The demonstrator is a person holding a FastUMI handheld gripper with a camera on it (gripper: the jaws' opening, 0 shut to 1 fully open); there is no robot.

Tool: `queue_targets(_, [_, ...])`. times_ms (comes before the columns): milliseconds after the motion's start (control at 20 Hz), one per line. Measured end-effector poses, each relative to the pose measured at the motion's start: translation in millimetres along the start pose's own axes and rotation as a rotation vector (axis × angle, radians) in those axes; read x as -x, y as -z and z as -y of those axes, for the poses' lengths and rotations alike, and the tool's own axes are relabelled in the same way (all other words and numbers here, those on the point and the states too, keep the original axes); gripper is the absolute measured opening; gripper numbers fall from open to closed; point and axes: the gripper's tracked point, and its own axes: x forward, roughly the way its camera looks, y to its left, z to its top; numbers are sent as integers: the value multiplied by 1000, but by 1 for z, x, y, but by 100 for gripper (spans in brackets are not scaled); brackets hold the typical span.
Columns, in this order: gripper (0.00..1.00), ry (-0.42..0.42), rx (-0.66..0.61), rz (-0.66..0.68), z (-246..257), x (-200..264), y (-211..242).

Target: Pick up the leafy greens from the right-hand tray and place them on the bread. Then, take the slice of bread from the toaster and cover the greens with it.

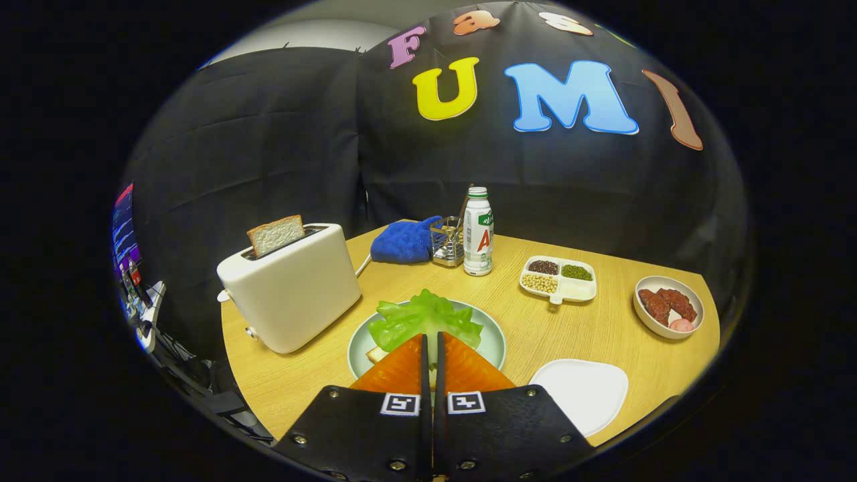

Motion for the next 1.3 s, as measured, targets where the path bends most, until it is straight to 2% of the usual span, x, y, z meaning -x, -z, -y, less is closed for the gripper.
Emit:
queue_targets(450, [1,29,55,-34,-9,-30,18])
queue_targets(850, [12,89,97,-21,1,-29,24])
queue_targets(900, [28,97,103,-12,2,-27,23])
queue_targets(950, [35,107,105,-4,4,-25,21])
queue_targets(1000, [50,114,108,7,4,-21,20])
queue_targets(1050, [53,113,106,26,0,-16,16])
queue_targets(1300, [53,94,114,182,-37,20,-10])
